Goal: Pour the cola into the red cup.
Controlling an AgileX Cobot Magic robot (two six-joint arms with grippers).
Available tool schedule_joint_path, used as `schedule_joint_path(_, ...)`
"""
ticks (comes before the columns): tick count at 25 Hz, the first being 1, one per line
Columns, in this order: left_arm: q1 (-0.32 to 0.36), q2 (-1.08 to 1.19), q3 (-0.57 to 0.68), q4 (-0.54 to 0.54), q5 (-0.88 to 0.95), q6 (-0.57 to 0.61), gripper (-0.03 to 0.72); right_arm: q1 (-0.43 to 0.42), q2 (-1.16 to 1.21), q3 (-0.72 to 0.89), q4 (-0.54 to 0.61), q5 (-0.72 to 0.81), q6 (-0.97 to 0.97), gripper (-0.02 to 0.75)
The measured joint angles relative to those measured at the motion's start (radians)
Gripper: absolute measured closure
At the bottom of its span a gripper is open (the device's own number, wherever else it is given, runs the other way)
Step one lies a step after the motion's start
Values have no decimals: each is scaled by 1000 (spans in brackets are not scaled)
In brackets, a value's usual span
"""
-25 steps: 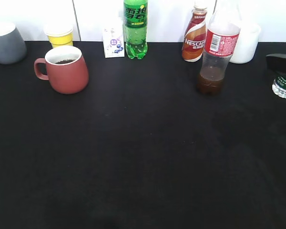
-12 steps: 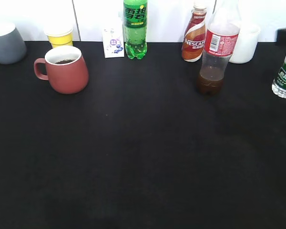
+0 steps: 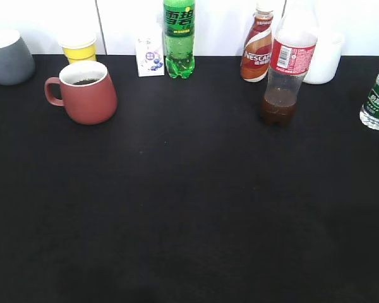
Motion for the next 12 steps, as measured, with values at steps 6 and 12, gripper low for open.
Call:
schedule_joint_path(6, 0, 0, 0, 0, 0, 0, 454, 0, -261, 71, 35, 295, -3, 143)
schedule_joint_path(12, 0, 0, 0, 0, 0, 0, 456, -14, -264, 71, 37, 295, -9, 143)
